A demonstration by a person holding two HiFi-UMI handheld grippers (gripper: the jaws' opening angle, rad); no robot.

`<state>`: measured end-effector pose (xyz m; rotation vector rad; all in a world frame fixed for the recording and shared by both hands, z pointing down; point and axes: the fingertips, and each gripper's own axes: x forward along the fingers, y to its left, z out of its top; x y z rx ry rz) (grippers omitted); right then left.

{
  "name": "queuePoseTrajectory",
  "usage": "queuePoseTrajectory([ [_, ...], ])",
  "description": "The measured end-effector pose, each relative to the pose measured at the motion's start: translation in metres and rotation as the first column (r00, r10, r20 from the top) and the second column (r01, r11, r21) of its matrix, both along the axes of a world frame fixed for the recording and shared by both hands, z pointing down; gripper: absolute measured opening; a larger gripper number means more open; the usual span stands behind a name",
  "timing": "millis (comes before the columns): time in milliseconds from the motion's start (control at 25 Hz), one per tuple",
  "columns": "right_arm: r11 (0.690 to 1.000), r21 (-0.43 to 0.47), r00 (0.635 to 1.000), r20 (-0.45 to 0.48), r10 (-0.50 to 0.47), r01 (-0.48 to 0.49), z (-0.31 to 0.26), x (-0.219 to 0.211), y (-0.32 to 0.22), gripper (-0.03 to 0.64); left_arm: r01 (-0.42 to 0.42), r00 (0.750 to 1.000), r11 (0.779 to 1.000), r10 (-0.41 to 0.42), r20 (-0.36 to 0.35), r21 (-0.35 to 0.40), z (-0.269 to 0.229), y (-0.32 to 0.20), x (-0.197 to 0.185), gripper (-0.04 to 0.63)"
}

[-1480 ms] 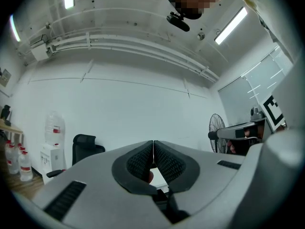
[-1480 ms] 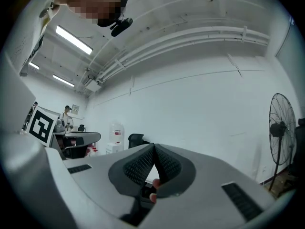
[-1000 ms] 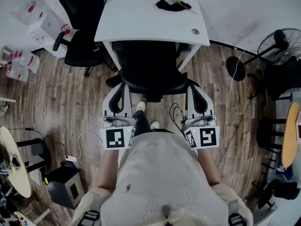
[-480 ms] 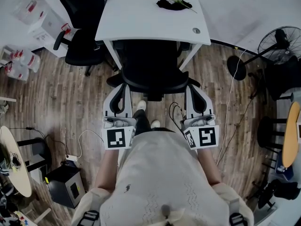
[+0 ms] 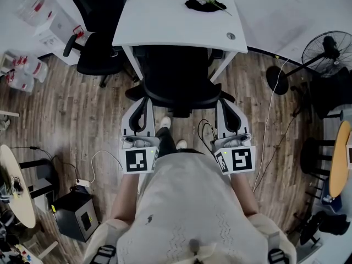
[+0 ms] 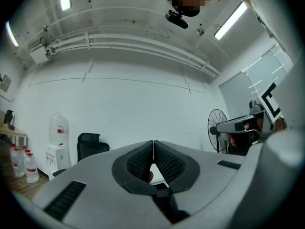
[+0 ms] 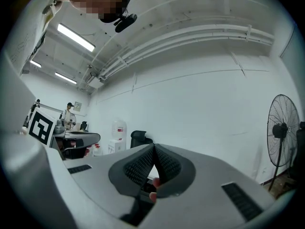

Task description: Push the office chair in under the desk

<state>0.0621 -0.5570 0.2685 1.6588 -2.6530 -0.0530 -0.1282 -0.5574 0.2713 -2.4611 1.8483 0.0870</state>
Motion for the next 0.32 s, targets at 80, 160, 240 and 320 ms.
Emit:
queuePoseTrajectory([
  [80,1.0,-0.005,1.0,-0.001,0.002,-0.002,0.002,0.0017,-0.0007,0.007,0.002,1.0,1.0,-0.002,0.002,-0.005,0.0021,-0.0007,0.0007,0.023],
  [160,1.0,-0.008,1.0,-0.001,0.004,-0.004,0.0038,0.0028,0.0004,0.006,0.004,1.0,1.0,-0.004,0.014,-0.005,0.0031,0.0003,0.0006,0.023],
  [240,1.0,-0.008,1.0,-0.001,0.004,-0.004,0.0043,0.0043,0.0014,0.006,0.007,1.0,1.0,-0.007,0.027,-0.001,0.0028,0.0015,0.0006,0.023],
  [320,1.0,-0.007,1.0,-0.002,0.004,-0.004,0.004,0.0066,0.0019,0.006,0.011,0.999,1.0,-0.011,0.036,0.002,0.0027,0.0027,0.0008,0.023],
])
